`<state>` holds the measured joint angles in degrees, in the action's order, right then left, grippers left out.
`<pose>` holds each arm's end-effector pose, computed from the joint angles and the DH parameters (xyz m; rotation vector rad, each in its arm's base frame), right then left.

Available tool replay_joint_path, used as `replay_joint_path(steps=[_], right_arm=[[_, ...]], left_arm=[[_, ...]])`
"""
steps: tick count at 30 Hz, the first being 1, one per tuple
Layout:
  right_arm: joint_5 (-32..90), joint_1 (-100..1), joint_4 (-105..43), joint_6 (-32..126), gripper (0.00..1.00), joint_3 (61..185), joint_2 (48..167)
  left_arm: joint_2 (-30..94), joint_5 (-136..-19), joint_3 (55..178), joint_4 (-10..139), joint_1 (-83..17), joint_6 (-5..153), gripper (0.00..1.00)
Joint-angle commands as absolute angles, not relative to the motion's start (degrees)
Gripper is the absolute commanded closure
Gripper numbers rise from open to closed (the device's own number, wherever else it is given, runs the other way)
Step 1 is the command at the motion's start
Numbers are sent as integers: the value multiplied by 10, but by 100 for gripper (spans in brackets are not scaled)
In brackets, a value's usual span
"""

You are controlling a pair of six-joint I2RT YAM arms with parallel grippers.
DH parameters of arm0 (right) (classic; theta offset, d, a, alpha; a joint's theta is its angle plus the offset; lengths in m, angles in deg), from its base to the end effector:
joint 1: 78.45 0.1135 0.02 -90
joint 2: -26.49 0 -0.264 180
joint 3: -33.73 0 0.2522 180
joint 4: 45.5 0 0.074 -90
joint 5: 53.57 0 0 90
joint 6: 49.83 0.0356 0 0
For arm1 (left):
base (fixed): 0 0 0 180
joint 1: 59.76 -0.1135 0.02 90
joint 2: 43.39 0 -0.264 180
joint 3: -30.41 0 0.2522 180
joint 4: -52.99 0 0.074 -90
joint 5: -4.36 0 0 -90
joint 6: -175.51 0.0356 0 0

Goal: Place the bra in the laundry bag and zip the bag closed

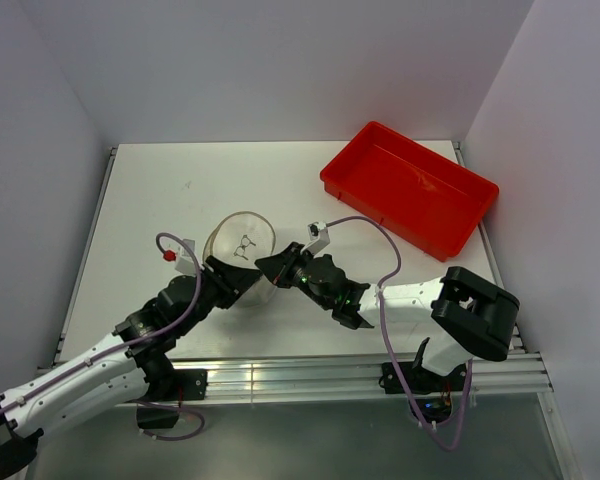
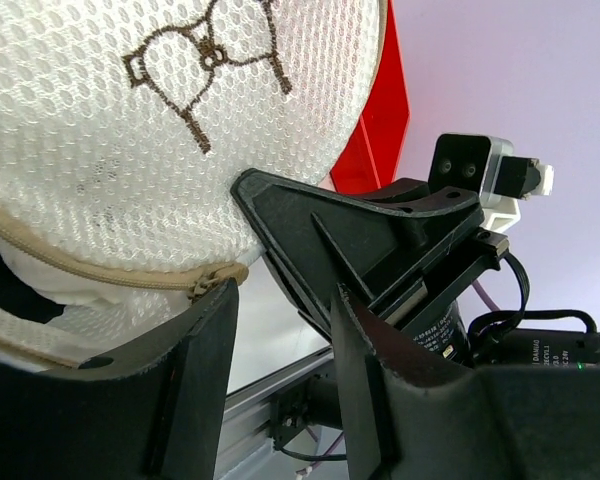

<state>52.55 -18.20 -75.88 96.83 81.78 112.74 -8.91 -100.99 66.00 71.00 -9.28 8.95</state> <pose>0.1615 0.2626 0.2063 0.1715 1.8677 1.2455 0.1079 -0.1160 0.2363 -0.6631 1.9539 -1.2390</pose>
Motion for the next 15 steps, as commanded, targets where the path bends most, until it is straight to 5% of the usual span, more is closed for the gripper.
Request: replay_joint_path(steps=[1,15], right_arm=[[551,-175,-794,952,100,815,1105],[570,-167,-794,924,100,811,1091]], left_arm=[[-89,-1034,655,723,-90,80,52],[-55,-1047,668,739,-90,99,60]])
